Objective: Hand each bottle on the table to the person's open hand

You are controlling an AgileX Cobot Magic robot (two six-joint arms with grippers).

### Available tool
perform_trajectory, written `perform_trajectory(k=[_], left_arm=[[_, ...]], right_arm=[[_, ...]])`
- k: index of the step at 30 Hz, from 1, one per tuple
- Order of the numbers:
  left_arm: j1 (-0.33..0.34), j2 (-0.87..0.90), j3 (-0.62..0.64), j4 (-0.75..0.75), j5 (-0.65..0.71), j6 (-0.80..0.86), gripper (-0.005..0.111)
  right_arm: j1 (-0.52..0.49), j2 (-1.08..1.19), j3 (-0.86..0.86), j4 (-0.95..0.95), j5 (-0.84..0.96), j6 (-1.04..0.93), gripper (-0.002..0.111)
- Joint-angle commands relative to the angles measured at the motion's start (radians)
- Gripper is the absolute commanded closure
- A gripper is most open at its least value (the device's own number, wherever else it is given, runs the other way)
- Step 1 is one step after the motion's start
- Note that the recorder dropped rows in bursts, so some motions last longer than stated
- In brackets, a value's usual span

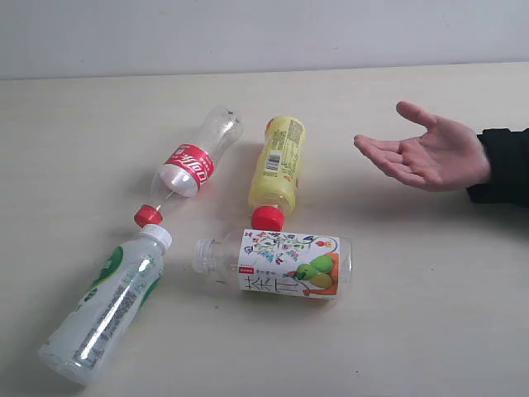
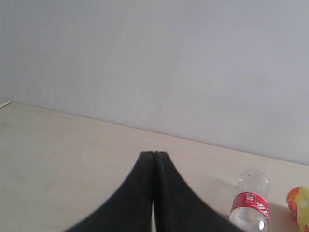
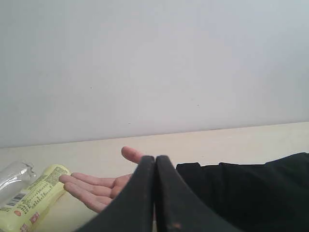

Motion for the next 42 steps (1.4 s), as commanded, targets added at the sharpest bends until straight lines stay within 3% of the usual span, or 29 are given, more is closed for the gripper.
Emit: perform_trajectory(k=[1, 19, 24, 29, 31, 32, 34, 36, 42], left_arm=[[0.003, -0.007, 0.0, -0.005, -0.003, 0.003, 0.107], [0.003, -0.007, 0.0, -0.005, -0.014, -0.008, 0.107], [0.003, -0.007, 0.0, -0.009, -0.089, -0.244, 0.107], [0.003, -0.007, 0.0, -0.009, -0.194, -0.24, 0.107], [0.003, -0.007, 0.0, -0.009, -0.295, -0.291, 0.107], [0.003, -0.007, 0.0, -0.009, -0.429, -0.338, 0.107], [0.003, 0.048, -0.049, -0.007, -0.475, -0.361, 0.107], [0.003, 0.172, -0.168, 0.104, -0.417, -0.333, 0.107], [0.003, 0.618, -0.546, 0.375, 0.026, -0.313, 0.107]], right_arm=[[-0.005, -0.006, 0.005, 0.0, -0.003, 0.0, 0.108], [-0.005, -0.006, 0.005, 0.0, -0.003, 0.0, 0.108], [-0.005, -0.006, 0.005, 0.0, -0.003, 0.0, 0.108], [-0.005, -0.006, 0.005, 0.0, -0.003, 0.0, 0.108], [-0.005, -0.006, 0.005, 0.0, -0.003, 0.0, 0.108], [-0.005, -0.006, 0.005, 0.0, -0.003, 0.0, 0.108], [-0.005, -0.006, 0.005, 0.0, -0.003, 0.0, 0.108], [-0.005, -0.006, 0.005, 0.0, -0.003, 0.0, 0.108], [-0.005, -0.006, 0.005, 0.0, -0.003, 0.0, 0.108]])
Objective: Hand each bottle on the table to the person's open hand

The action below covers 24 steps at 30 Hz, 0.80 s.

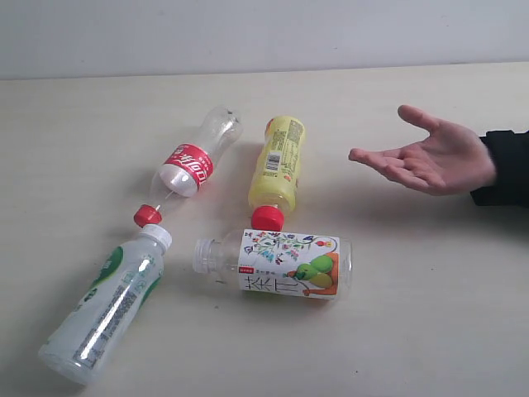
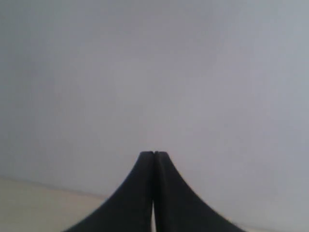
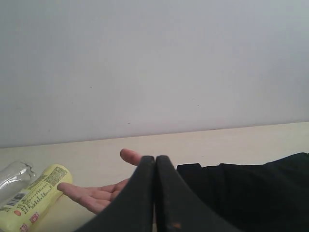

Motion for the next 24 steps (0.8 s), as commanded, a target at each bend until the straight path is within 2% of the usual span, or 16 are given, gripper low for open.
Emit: perform_trajectory(k=[1, 7, 10, 13, 18, 21, 24], left_arm=[[0.001, 0.255, -0.233, 0.12, 0.315, 0.078, 0.107], [0.001, 0.496, -0.481, 0.098, 0.774, 0.38, 0.107], [0.001, 0.595, -0.569, 0.019, 0.944, 0.506, 0.107], [0.001, 0.669, -0.623, -0.14, 1.016, 0.604, 0.107], [-0.001, 0.756, -0.642, -0.464, 1.128, 0.907, 0.103], [-0.019, 0.783, -0.642, -0.544, 1.182, 0.964, 0.093], [-0.071, 0.794, -0.642, -0.531, 1.219, 0.964, 0.075]], right_arm=[[-0.005, -0.006, 0.005, 0.0, -0.003, 0.0, 0.108], [-0.005, -0.006, 0.005, 0.0, -0.003, 0.0, 0.108], [-0.005, -0.006, 0.005, 0.0, -0.003, 0.0, 0.108], [-0.005, -0.006, 0.005, 0.0, -0.003, 0.0, 0.108], [-0.005, -0.006, 0.005, 0.0, -0.003, 0.0, 0.108], [-0.005, -0.006, 0.005, 0.0, -0.003, 0.0, 0.108], [-0.005, -0.006, 0.005, 0.0, -0.003, 0.0, 0.108]])
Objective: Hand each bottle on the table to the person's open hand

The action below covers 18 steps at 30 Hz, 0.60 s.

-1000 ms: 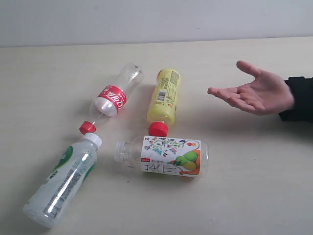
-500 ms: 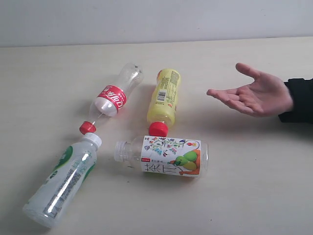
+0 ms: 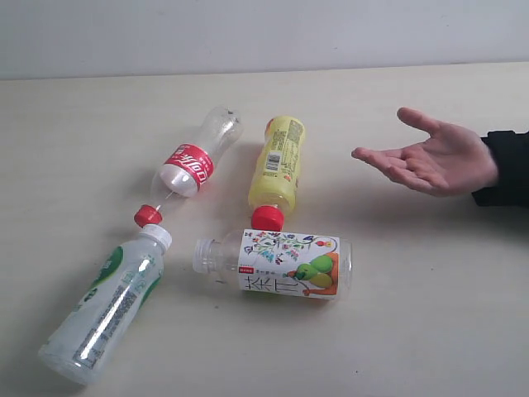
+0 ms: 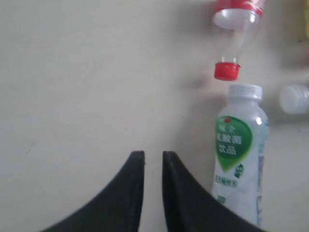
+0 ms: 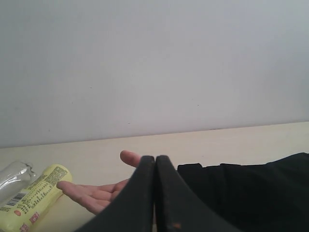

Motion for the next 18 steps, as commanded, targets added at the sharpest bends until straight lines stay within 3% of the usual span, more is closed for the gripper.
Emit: perform_trajectory(k=[1, 4, 12, 18], left_arm=[[-0.075, 0.019, -0.006, -0.033, 0.057, 0.029, 0.067], [-0.142, 0.033, -0.006, -0.039, 0.082, 0.008, 0.054], [-0.341, 0.092, -0.004, -0.037, 0.083, -0.054, 0.055], [-0.372, 0.104, -0.004, -0.074, 0.064, -0.038, 0.055]], right_arm=[[-0.005, -0.006, 0.005, 0.0, -0.003, 0.0, 0.108], [-0.005, -0.006, 0.005, 0.0, -0.003, 0.0, 0.108], [-0.005, -0.006, 0.005, 0.0, -0.003, 0.0, 0.108], [-0.005, -0.006, 0.005, 0.0, -0.003, 0.0, 0.108]])
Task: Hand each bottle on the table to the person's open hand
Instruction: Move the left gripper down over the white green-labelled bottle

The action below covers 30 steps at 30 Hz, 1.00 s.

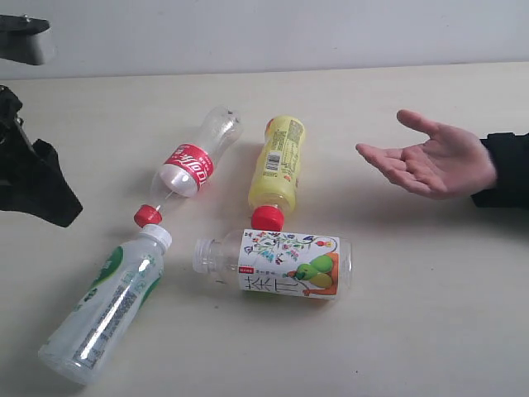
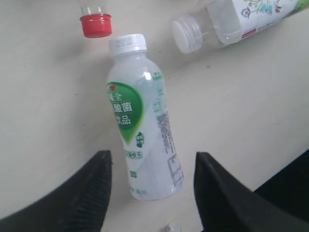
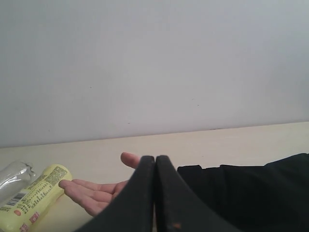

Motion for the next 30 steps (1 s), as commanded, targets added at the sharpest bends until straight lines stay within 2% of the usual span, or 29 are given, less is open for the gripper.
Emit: perform_trajectory(k=[1, 6, 11, 19, 30], left_arm=[[-0.011, 0.007, -0.004, -0.05, -0.036, 0.0, 0.055], [-0.011, 0.026, -0.004, -0.108, -0.045, -0.014, 0.055], [-0.025, 0.032, 0.019, 0.038, -0.015, -0.132, 0.051], [-0.072, 0.032, 0.122, 0.082, -0.082, -0.166, 0.033], [-0.085, 0.174, 0.139, 0.101, -0.128, -0.267, 0.033]], right_arm=[[-0.005, -0.006, 0.005, 0.0, -0.003, 0.0, 0.108], [-0.005, -0.006, 0.005, 0.0, -0.003, 0.0, 0.108], [-0.005, -0.006, 0.005, 0.0, -0.003, 0.0, 0.108], [-0.005, -0.006, 0.005, 0.0, -0.003, 0.0, 0.108], [-0.005, -0.006, 0.005, 0.0, -0.003, 0.0, 0.108]])
